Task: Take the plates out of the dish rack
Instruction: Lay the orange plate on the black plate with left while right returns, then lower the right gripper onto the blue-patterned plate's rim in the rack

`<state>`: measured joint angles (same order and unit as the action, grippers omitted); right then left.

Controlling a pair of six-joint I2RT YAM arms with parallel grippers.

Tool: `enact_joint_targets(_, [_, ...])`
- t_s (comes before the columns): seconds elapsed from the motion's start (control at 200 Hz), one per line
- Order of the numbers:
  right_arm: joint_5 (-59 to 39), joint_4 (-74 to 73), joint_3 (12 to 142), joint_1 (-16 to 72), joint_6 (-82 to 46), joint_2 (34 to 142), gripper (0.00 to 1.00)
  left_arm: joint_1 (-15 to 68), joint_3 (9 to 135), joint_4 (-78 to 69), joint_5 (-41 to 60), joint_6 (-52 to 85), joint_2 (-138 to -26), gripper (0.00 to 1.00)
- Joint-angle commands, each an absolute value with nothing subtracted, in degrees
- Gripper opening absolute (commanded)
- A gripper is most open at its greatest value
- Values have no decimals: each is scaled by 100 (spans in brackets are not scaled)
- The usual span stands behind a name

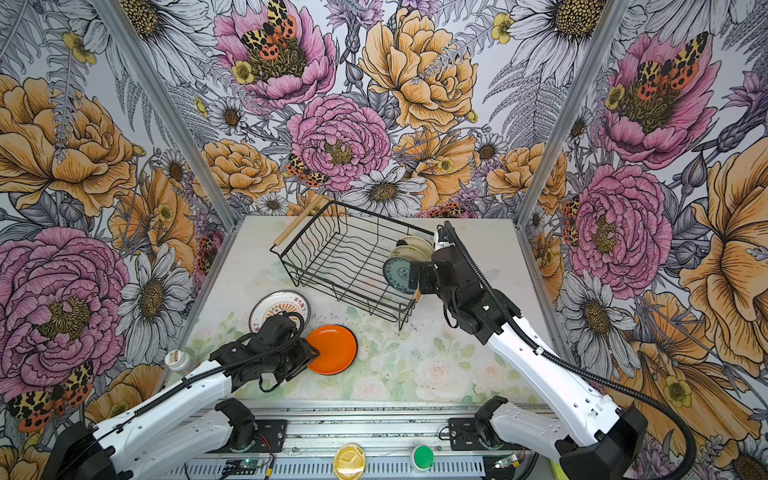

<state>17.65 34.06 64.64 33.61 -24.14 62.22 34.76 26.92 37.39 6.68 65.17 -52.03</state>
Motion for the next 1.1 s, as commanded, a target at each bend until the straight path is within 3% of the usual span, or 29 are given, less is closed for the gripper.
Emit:
enact_joint_targets(0.0, [1644, 3403, 6398, 3340, -2277, 6143, 99, 3511, 2910, 3788, 509, 6369, -5269, 53])
enact_joint_targets(0.39, [954, 3402, 6433, 3340, -1788, 6213, 99, 3507, 3072, 3973, 354, 6308, -5135, 56])
enact_joint_targets(0.646, [323, 3479, 6802, 3340, -723, 6413, 99, 3321, 3520, 4025, 312, 5739, -5091, 67])
enact_joint_targets(0.721, [308, 3489, 6938, 3340, -348, 6483, 99, 3155, 3622, 4025, 366, 5536, -5055, 88])
enact_joint_targets(0.831, [308, 3489, 7160, 3331, 71, 6627, 99, 2791, 3730, 4025, 588, 5261, -5023, 98])
enact_joint_targets(1.096, [153, 3849, 7899, 3217, 859, 7422, 99, 2228, 3914, 4025, 976, 4806, -5020, 99])
